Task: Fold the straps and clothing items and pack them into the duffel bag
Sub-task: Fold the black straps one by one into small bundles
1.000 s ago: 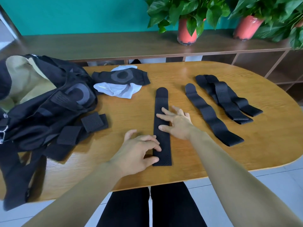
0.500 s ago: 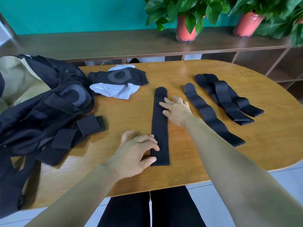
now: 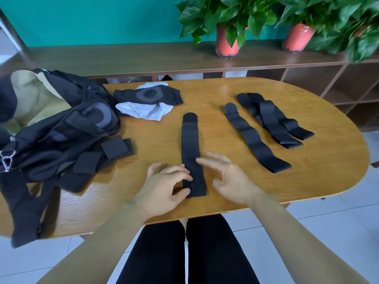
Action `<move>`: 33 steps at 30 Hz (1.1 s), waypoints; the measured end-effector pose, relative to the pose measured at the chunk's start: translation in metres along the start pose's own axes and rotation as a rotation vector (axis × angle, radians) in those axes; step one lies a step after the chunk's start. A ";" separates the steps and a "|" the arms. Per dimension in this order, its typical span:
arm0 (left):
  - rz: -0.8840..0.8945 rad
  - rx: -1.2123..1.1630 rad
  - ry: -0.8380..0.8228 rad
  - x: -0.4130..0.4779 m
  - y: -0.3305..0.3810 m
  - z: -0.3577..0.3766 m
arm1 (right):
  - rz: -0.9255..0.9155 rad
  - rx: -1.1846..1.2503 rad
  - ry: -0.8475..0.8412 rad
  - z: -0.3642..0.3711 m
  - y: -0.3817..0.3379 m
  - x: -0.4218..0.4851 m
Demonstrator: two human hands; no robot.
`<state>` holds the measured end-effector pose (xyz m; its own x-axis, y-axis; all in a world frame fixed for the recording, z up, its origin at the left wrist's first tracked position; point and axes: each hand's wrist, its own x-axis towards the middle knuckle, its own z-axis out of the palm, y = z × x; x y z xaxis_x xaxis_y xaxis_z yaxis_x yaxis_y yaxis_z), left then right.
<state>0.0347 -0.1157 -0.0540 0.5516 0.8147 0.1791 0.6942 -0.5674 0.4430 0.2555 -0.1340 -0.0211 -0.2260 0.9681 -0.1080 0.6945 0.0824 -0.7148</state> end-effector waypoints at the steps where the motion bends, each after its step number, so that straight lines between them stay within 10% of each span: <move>1: -0.006 0.013 -0.006 -0.002 0.001 -0.001 | 0.019 -0.009 -0.043 0.006 0.001 -0.007; 17: -0.273 -0.127 0.313 0.008 0.010 0.016 | 0.083 0.180 0.487 0.047 -0.002 0.009; 33: -0.262 0.025 0.385 0.019 0.015 0.025 | 0.156 0.111 0.677 0.057 -0.008 0.017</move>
<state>0.0672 -0.1116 -0.0660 0.1479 0.9136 0.3787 0.8007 -0.3354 0.4964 0.2073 -0.1315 -0.0566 0.3703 0.9041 0.2134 0.6023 -0.0588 -0.7961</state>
